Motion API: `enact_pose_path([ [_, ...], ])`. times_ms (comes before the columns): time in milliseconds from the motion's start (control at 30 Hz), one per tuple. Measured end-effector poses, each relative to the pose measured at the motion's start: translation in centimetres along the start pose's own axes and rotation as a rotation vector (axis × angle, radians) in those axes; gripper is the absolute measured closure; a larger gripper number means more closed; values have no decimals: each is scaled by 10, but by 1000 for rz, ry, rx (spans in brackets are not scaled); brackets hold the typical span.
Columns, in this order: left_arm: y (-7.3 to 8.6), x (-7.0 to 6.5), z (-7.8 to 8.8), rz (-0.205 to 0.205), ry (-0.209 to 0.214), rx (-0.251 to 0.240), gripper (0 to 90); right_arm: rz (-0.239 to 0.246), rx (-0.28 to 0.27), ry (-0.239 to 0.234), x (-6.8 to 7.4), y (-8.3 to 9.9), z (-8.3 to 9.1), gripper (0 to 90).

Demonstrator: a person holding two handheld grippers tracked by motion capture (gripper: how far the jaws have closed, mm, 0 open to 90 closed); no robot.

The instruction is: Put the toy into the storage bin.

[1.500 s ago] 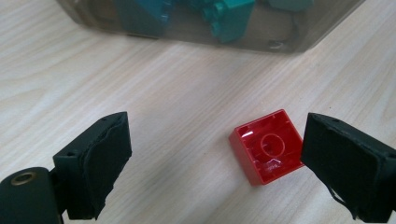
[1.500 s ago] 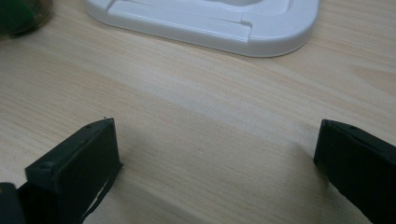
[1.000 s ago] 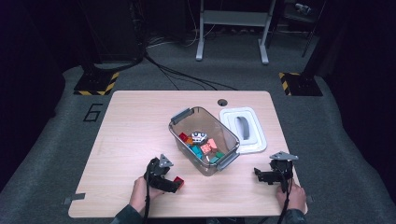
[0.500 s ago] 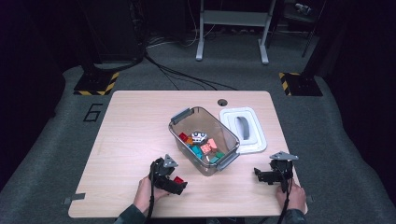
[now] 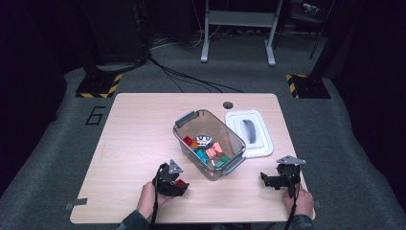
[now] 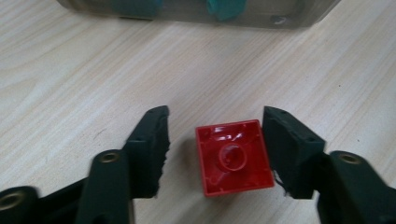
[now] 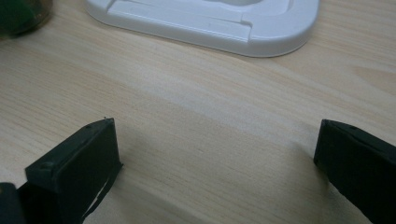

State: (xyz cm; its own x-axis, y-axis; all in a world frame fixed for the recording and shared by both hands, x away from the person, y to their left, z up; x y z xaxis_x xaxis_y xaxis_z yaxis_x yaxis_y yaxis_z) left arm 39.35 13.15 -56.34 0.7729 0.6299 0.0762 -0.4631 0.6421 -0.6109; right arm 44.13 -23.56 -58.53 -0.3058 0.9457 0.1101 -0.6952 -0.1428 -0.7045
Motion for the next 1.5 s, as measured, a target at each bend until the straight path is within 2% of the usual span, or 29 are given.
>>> enact_pose_path([
  [167,1,0,1,-8,5,-1,534,0,-1,0,0,0,0,0],
  [267,1,2,1,-9,-10,-8,582,0,0,0,0,0,0,0],
  [433,1,2,1,-2,-4,-14,591,0,0,0,0,0,0,0],
  [467,1,4,2,-11,-7,-10,591,0,-1,0,0,0,0,0],
  [700,-3,10,10,-1,-19,-36,592,0,-1,0,0,0,0,0],
  [1067,-19,27,34,3,-35,-85,592,0,-1,0,0,0,0,0],
  [1300,-31,33,46,-6,-47,-102,592,2,-1,2,0,0,0,0],
  [1367,-35,35,49,-3,-59,-122,592,0,-1,0,0,0,0,0],
  [1500,-42,38,56,-14,-55,-129,592,2,-1,2,0,0,0,0],
])
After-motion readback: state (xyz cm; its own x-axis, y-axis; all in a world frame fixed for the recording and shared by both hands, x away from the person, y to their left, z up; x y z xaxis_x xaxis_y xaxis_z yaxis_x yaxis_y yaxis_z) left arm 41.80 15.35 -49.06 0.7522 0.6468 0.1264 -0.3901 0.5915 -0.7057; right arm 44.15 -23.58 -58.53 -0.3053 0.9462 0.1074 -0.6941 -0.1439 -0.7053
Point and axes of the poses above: each handheld gripper's, and its own axes: z roughly backward along the jaws, y roughly out of its underside, x roughly to its left, the point moved 8 cm from there along -z, roughly forward along the jaws, and after that the axes turned 8 degrees about -z, right-handed, at the moved point
